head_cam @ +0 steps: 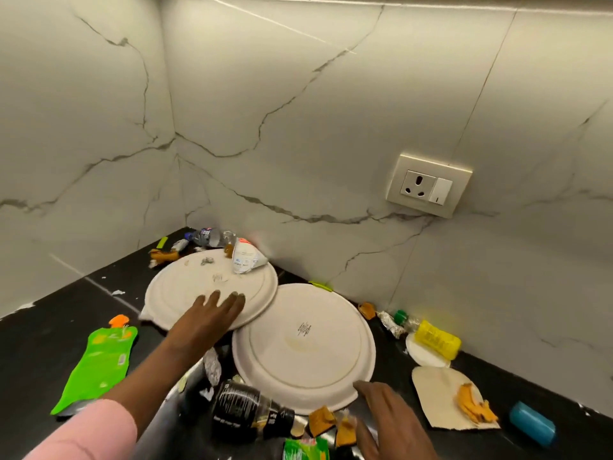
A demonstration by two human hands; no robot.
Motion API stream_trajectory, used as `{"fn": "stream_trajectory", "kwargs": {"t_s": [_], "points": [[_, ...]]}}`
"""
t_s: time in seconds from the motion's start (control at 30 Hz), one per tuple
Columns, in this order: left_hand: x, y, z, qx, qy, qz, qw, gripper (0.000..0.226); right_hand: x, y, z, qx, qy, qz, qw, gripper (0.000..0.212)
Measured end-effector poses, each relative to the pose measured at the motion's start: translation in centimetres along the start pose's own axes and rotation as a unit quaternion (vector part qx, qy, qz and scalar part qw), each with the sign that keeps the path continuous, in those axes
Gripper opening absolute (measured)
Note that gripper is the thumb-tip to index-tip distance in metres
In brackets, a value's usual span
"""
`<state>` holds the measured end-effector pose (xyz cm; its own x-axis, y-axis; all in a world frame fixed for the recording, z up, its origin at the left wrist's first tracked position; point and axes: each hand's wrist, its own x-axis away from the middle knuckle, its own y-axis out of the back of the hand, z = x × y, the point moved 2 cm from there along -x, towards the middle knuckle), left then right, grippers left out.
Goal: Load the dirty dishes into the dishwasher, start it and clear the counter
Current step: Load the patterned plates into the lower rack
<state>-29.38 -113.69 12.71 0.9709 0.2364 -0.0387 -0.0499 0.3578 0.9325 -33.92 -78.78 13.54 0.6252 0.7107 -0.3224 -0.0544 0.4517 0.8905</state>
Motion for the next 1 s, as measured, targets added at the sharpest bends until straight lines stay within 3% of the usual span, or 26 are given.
{"fn": "stream_trajectory", "kwargs": {"t_s": [0.27, 0.33, 0.4, 0.5, 0.57, 0.67, 0.73, 0.83, 0.9, 1.0], "points": [[-2.7, -1.1, -0.6, 0.101, 0.122, 0.107, 0.982, 0.086, -1.2, -1.4, -2.8, 0.069, 0.007, 0.034, 0.997, 0.056], [-2.9, -2.4, -0.3, 0.120, 0.156, 0.128, 0.972, 0.075, -1.1, -1.8, -3.3, 0.068, 0.023, 0.034, 0.997, 0.057], [-3.4, -3.3, -0.7, 0.084, 0.108, 0.111, 0.984, 0.051, -1.1, -2.2, -3.7, 0.057, 0.024, 0.048, 0.997, 0.057], [-4.5, -5.7, -0.6, -0.017, 0.093, 0.052, 0.994, 0.039, -1.5, -2.5, -4.3, 0.059, 0.009, 0.071, 0.996, 0.058], [-4.0, -3.2, 0.5, -0.031, 0.090, 0.021, 0.995, 0.032, -1.7, -2.6, -4.6, 0.054, -0.004, 0.095, 0.994, 0.061], [-3.1, 1.6, 3.1, -0.024, 0.081, -0.058, 0.995, 0.067, -2.2, -2.3, -4.7, 0.115, 0.007, 0.143, 0.983, 0.071], [-2.2, 4.5, 5.0, -0.011, 0.090, -0.117, 0.989, 0.075, -2.6, -2.3, -5.5, 0.159, 0.035, 0.193, 0.968, 0.075], [-0.7, 7.4, 6.6, 0.030, 0.036, -0.184, 0.982, 0.058, -3.5, -2.5, -6.3, 0.202, 0.051, 0.277, 0.938, 0.070], [1.3, 9.0, 7.0, 0.099, 0.021, -0.228, 0.968, 0.044, -4.9, -2.3, -6.7, 0.200, 0.108, 0.316, 0.921, 0.063], [4.4, 11.6, 6.7, 0.260, 0.089, -0.272, 0.922, 0.042, -7.2, -1.7, -7.4, 0.170, 0.126, 0.387, 0.897, 0.093]]}}
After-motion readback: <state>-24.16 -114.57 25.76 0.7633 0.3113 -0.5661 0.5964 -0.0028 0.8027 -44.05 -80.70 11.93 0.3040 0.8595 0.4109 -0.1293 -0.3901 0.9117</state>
